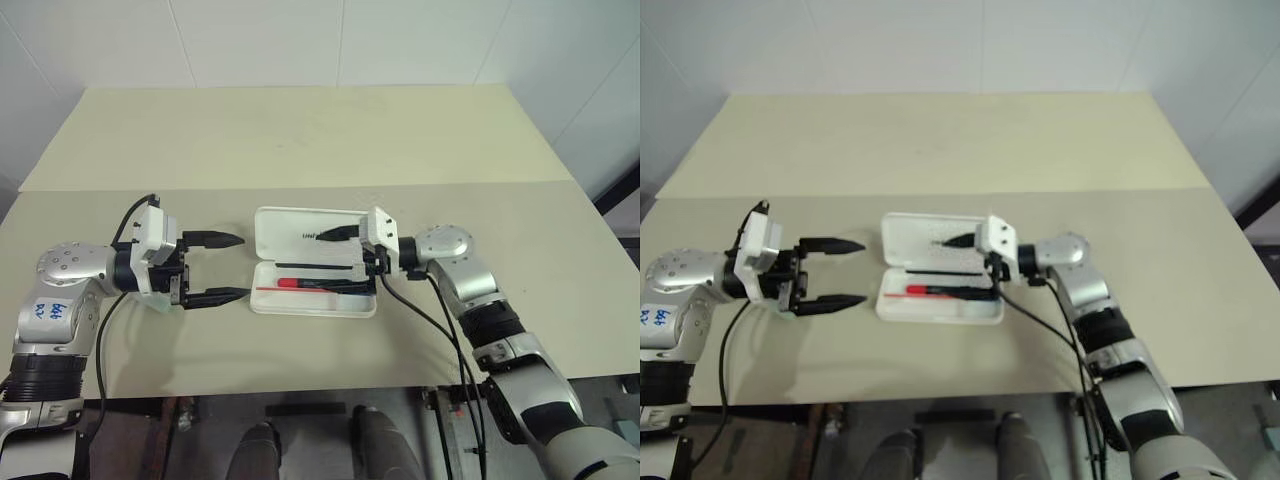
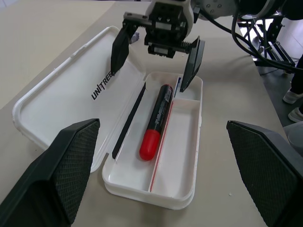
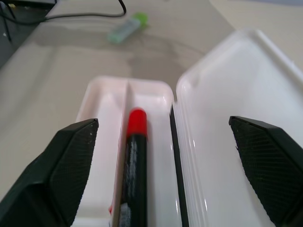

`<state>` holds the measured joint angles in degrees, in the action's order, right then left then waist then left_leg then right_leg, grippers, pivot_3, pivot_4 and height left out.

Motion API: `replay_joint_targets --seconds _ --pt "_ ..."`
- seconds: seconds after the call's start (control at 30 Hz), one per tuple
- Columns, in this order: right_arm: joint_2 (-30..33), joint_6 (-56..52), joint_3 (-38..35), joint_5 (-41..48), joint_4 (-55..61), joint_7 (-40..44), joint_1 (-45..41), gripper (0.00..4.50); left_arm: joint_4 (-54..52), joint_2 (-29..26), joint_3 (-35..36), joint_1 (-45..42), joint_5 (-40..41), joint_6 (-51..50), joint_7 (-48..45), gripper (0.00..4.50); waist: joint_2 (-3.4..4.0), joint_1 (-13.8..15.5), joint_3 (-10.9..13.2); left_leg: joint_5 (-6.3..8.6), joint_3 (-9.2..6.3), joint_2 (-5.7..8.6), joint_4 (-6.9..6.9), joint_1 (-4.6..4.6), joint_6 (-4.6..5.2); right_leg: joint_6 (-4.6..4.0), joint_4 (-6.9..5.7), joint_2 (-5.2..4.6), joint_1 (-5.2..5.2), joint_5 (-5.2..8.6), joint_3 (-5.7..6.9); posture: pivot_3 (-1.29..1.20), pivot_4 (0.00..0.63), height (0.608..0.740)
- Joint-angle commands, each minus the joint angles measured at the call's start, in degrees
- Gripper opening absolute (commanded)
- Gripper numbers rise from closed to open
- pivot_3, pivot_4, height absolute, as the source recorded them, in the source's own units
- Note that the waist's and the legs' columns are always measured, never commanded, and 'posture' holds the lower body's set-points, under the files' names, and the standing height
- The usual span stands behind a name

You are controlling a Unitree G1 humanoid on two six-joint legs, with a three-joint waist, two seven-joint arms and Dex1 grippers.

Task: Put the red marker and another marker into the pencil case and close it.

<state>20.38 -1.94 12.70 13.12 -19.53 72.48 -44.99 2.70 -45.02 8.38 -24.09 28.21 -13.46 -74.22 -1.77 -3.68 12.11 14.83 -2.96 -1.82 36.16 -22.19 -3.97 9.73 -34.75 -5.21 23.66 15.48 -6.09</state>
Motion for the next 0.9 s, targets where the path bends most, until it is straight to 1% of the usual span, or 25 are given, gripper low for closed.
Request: replay_joint_targets --seconds 0.03,0.17,0.23,0.3,0.33,0.4,0.43,0.53,0.6,0.67,0.7,0.73,0.8,0.83,0.9 --pt "1.4 -5.9 -2.3 4.9 10.7 0.1 0.9 4.46 -1.9 0.1 1.3 0.3 1.7 -0.2 0.4 4.50 0.00 0.1 0.0 0.00 -0.01 0.00 -0.01 0.00 0.00 0.00 -0.04 0.00 0.00 0.00 0.00 0.00 0.150 0.740" --pt "5.3 -13.3 -3.9 9.5 22.8 -0.9 5.5 4.46 -3.5 0.3 2.8 2.3 2.7 -1.0 2.4 4.50 0.00 0.4 0.0 0.01 -0.01 0.00 -0.06 -0.01 -0.01 -0.01 0.02 -0.01 -0.01 0.01 0.02 0.00 0.150 0.740" --pt "7.2 -16.0 -5.0 11.3 27.0 -1.5 7.5 4.46 -5.3 0.8 3.9 3.7 3.5 -2.1 4.6 4.50 0.00 0.5 0.0 0.03 -0.01 0.00 -0.05 -0.03 -0.05 -0.01 0.05 -0.02 0.00 0.05 0.02 0.00 0.150 0.740" --pt "10.0 -18.6 -7.4 13.6 31.2 -2.4 10.0 4.46 -8.9 2.5 5.8 6.4 4.5 -4.2 9.7 4.50 -0.01 0.6 0.0 0.04 -0.02 0.00 -0.03 -0.04 -0.05 -0.02 0.25 -0.03 0.00 0.06 0.03 0.00 0.150 0.740" --pt "11.9 -20.2 -10.1 15.3 33.0 -3.0 11.4 4.46 -11.9 4.1 7.5 8.8 4.8 -5.5 14.0 4.50 -0.01 0.6 0.0 0.04 -0.01 0.00 -0.03 -0.04 -0.05 -0.02 0.26 -0.04 -0.01 0.06 0.03 0.00 0.150 0.740" --pt "14.2 -22.4 -13.3 17.6 34.9 -4.3 12.9 4.46 -15.8 6.1 9.7 11.9 5.4 -7.6 19.3 4.50 -0.02 0.7 0.0 0.06 0.00 0.02 -0.04 -0.04 -0.06 -0.01 0.31 -0.10 -0.03 0.06 0.02 0.00 0.150 0.740" --pt "15.1 -23.1 -14.6 18.5 35.2 -4.7 13.4 4.46 -17.7 6.8 10.6 13.3 6.2 -8.6 21.0 4.50 -0.04 0.7 0.0 0.06 -0.01 0.02 -0.01 -0.05 -0.06 0.00 0.32 -0.09 -0.03 0.06 0.02 0.00 0.150 0.740" --pt "19.3 -23.4 -18.7 18.7 33.0 -4.9 15.0 4.46 -24.9 10.6 13.3 19.5 6.3 -11.5 30.4 4.50 -0.06 0.5 0.0 0.06 0.00 0.00 -0.01 0.03 -0.06 -0.01 0.30 -0.07 -0.04 0.06 0.03 0.00 0.150 0.740" --pt "20.6 -22.8 -19.4 18.5 31.8 -4.8 15.4 4.46 -27.4 11.7 13.8 21.4 5.5 -12.7 34.4 4.50 -0.06 0.6 0.0 0.06 0.03 0.01 -0.01 0.06 -0.06 -0.02 0.31 -0.09 -0.08 0.06 0.02 0.00 0.150 0.740" --pt "21.6 -21.7 -19.4 17.5 29.8 -4.4 15.7 4.46 -30.7 14.1 14.4 23.2 3.9 -13.3 40.8 4.50 -0.06 0.6 0.0 0.06 0.03 0.01 0.02 0.08 -0.05 -0.03 0.33 -0.07 -0.10 0.06 0.02 0.00 0.150 0.740" --pt "21.7 -21.3 -19.4 17.3 28.6 -4.4 15.5 4.46 -32.8 16.2 14.7 23.9 2.7 -14.3 45.7 4.50 -0.07 0.6 0.0 0.05 0.04 0.01 0.04 0.09 -0.05 -0.03 0.36 -0.08 -0.14 0.05 0.02 0.00 0.150 0.740" --pt "21.2 -20.8 -18.9 17.1 27.6 -4.5 15.0 4.46 -35.8 20.0 15.1 24.4 0.8 -16.7 53.7 4.50 -0.07 0.6 0.0 0.05 0.04 0.01 0.08 0.08 -0.05 -0.05 0.41 -0.07 -0.15 0.05 0.01 0.00 0.150 0.740" --pt "20.2 -20.5 -17.7 17.0 26.8 -4.6 14.3 4.46 -40.0 24.9 15.6 24.9 -2.8 -19.9 64.4 4.50 -0.09 0.6 0.0 0.05 0.08 0.03 0.12 0.08 -0.04 -0.04 0.60 -0.11 -0.27 -0.01 -0.02 0.00 0.150 0.740" --pt "19.6 -20.2 -17.0 16.9 26.7 -4.7 14.0 4.46 -41.9 26.9 15.4 25.3 -4.0 -21.2 68.0 4.50 -0.12 0.6 0.0 0.05 0.08 0.03 0.16 0.06 -0.04 0.09 0.63 -0.10 -0.27 -0.11 -0.02 0.00 0.150 0.740" --pt "18.9 -20.3 -16.2 17.0 26.3 -4.4 13.4 4.46 -44.8 29.0 14.4 26.1 -7.1 -23.4 72.8 4.50 -0.13 0.6 0.0 0.05 0.06 0.03 0.17 0.03 -0.04 0.11 0.63 -0.08 -0.26 -0.14 -0.03 0.00 0.150 0.740"
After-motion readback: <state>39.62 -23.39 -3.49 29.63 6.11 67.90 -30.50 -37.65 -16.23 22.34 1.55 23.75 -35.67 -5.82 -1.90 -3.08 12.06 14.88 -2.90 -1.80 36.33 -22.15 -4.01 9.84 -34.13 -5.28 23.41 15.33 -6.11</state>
